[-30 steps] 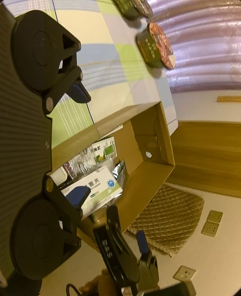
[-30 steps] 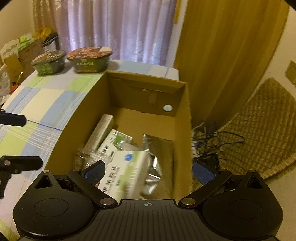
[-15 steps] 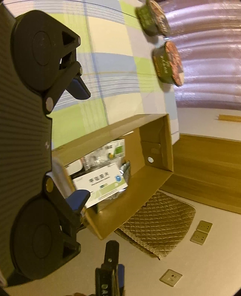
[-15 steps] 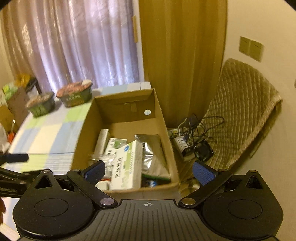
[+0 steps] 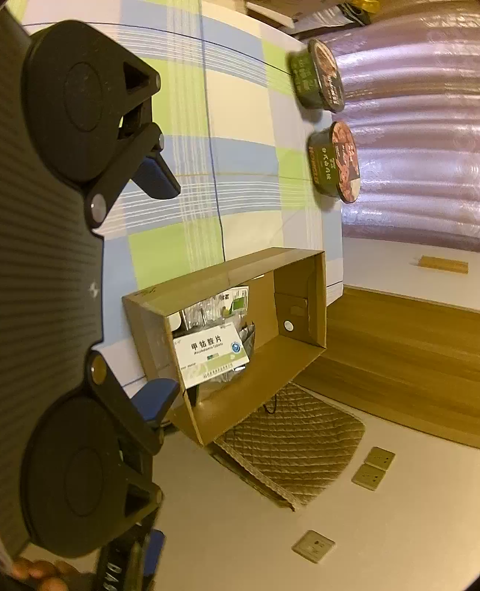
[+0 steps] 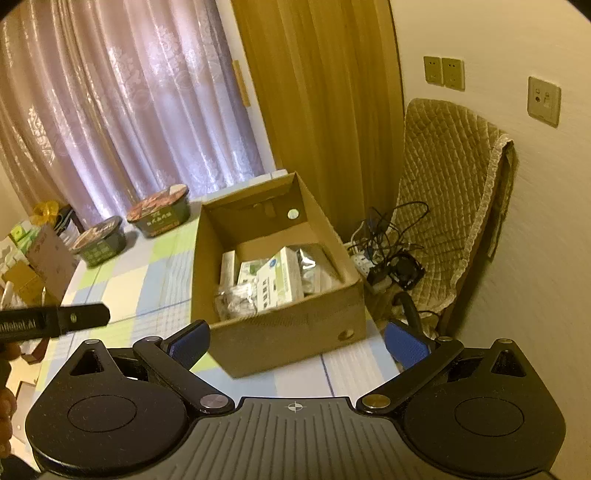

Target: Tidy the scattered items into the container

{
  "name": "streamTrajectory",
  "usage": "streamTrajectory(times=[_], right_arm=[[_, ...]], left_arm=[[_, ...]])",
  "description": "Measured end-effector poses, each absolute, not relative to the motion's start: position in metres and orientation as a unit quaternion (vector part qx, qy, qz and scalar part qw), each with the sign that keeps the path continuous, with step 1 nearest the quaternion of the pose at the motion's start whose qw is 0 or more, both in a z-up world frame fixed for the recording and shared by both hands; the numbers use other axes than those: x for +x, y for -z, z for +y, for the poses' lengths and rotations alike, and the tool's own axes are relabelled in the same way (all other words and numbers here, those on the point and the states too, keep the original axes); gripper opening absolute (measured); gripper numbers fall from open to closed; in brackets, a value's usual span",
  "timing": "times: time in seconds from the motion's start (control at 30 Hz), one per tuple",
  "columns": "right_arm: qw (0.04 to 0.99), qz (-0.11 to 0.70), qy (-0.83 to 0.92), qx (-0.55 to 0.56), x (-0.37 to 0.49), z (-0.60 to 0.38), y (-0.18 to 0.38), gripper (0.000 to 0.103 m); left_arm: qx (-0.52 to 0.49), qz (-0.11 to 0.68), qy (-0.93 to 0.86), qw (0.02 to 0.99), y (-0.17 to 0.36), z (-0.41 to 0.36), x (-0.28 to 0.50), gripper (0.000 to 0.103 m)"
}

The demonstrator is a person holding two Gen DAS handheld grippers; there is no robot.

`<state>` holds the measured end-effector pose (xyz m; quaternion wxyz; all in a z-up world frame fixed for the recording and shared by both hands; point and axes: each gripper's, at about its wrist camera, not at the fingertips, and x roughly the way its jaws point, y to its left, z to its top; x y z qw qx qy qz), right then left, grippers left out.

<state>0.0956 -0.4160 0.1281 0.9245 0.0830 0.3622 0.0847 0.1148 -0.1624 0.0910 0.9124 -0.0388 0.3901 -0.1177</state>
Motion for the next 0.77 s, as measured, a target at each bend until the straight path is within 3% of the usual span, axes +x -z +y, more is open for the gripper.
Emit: streamTrajectory(times=[0.4, 0.77], right_arm=[[0.917, 0.383, -0.110, 0.009, 0.074, -0.385, -0.127, 0.103], [0.918, 0.381, -0.108, 0.004, 0.071, -0.386, -0.126, 0.103]], left_arm=[[-0.060, 0.396, 0.120, 0.908, -0.090, -0.159, 0.085, 0.102], [-0.056, 0.397, 0.112, 0.909, -0.087, -0.162, 0.085, 0.102]])
